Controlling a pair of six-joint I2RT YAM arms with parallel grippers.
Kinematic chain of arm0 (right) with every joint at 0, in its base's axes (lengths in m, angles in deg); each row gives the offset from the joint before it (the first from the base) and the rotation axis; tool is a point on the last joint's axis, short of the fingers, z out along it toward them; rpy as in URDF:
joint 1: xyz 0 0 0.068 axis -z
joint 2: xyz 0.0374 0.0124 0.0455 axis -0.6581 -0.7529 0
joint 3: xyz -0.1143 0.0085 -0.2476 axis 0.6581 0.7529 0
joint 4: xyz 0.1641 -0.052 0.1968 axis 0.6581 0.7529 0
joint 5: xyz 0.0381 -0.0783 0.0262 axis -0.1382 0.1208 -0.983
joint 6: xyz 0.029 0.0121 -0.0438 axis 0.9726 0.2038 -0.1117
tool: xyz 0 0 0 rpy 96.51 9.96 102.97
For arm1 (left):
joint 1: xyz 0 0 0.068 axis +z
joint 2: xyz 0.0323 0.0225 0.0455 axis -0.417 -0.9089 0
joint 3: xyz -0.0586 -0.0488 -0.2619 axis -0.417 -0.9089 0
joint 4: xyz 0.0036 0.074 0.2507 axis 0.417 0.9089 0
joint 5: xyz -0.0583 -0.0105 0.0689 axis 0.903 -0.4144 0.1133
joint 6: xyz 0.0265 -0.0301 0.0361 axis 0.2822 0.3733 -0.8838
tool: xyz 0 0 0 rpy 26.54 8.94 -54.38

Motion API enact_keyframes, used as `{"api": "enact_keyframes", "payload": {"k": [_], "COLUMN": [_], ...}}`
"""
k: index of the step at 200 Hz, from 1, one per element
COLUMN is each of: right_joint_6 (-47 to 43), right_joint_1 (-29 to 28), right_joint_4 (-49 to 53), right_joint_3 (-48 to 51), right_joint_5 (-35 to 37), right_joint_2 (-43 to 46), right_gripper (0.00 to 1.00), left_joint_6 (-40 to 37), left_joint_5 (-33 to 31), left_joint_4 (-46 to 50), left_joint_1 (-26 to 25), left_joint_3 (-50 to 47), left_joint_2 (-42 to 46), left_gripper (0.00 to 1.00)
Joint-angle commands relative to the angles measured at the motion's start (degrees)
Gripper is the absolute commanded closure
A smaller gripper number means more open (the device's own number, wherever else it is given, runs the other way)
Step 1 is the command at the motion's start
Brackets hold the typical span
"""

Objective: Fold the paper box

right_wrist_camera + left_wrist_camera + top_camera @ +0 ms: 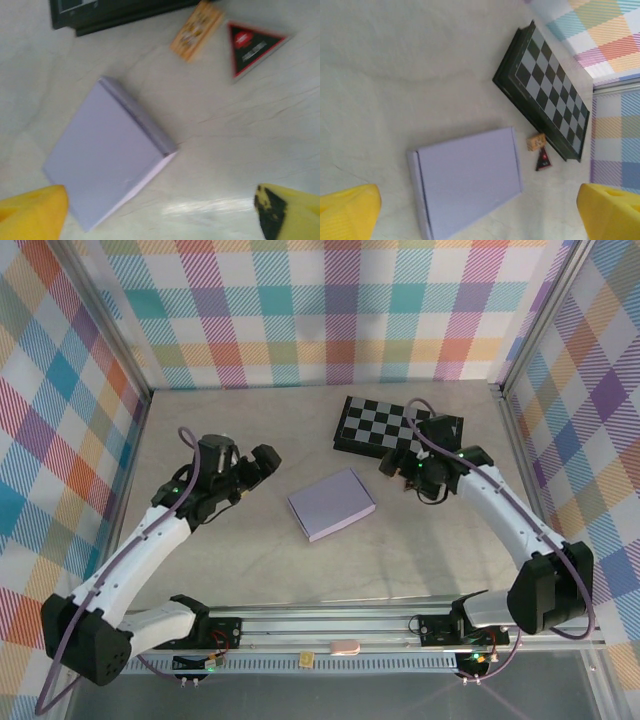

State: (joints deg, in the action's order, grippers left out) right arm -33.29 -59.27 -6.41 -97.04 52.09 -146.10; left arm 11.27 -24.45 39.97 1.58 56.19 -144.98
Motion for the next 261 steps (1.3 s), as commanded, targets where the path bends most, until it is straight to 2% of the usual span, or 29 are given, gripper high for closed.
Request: {"api": "enact_keyframes", "payload": {"k": [1, 11, 19, 27, 38, 47, 52, 64, 82, 102, 118, 154, 175, 180, 204, 261], "right_joint_6": [-9.74, -10.15, -8.45, -8.12, -12.27, -18.63, -20.1, -26.56, -35.26, -37.63, -36.59, -36.36, -34.24, -33.84, -33.61, -35.3], "right_joint_1": [1.32, 1.37, 1.35, 1.33, 1.34, 1.32, 1.3, 1.32, 1.4, 2.15, 2.81, 6.0, 11.21, 12.45, 16.58, 18.29], "right_joint_4": [2.9, 1.7, 1.42, -0.32, -6.04, -14.05, -18.53, -29.3, -41.02, -45.92, -51.29, -63.8, -72.08, -73.59, -82.68, -98.2], "right_joint_3": [1.78, 3.97, 5.76, 8.24, 13.39, 19.73, 23.16, 31.32, 39.99, 44.03, 46.83, 49.17, 49.73, 49.61, 49.01, 45.94], "right_joint_5": [8.83, 13.73, 20.69, 25.56, 30.0, 32.33, 33.96, 37.06, 37.03, 33.13, 30.04, 23.17, 17.4, 16.49, 10.45, 3.02], "right_joint_2": [7.95, 12.76, 16.44, 19.89, 24.64, 28.83, 31.01, 34.99, 35.34, 30.89, 27.25, 18.42, 14.08, 12.95, 6.85, -11.29], "right_gripper": [0.01, 0.01, 0.01, 0.01, 0.01, 0.01, 0.01, 0.01, 0.01, 0.01, 0.01, 0.01, 0.01, 0.01, 0.01, 0.01], "left_joint_6": [-11.2, -13.35, -14.3, -13.96, -10.55, -10.47, -13.96, -28.28, -32.47, -37.37, -39.76, -39.55, -39.67, -39.84, -41.45, -45.93], "left_joint_5": [-7.67, -10.96, -14.85, -21.04, -31.52, -36.98, -37.83, -35.24, -38.77, -36.41, -31.57, -25.42, -22.6, -21.36, -16.59, -7.47], "left_joint_4": [3.65, 4.87, 6.19, 7.72, 10.92, 11.92, 9.6, -0.53, -6.11, -12.48, -17.59, -28.76, -36.81, -36.42, -46.37, -59.64], "left_joint_1": [0.57, 0.66, 0.66, 0.58, 0.48, 0.57, 0.57, 0.56, 1.27, 3.74, 6.35, 11.97, 14.82, 15.54, 17.84, 20.77], "left_joint_3": [0.49, 0.12, -0.01, -0.3, -1.12, -2.51, -4.14, -10.37, -16.45, -21.68, -25.42, -31.06, -33.68, -32.98, -33.26, -28.01], "left_joint_2": [4.71, 6.66, 8.16, 9.49, 11.11, 12.37, 13.3, 15.37, 16.07, 13.73, 11.19, 3.22, -1.43, -2.17, -7.13, -20.95], "left_gripper": [0.0, 0.0, 0.0, 0.0, 0.0, 0.0, 0.0, 0.0, 0.0, 0.0, 0.0, 0.0, 0.0, 0.0, 0.0, 0.0]}}
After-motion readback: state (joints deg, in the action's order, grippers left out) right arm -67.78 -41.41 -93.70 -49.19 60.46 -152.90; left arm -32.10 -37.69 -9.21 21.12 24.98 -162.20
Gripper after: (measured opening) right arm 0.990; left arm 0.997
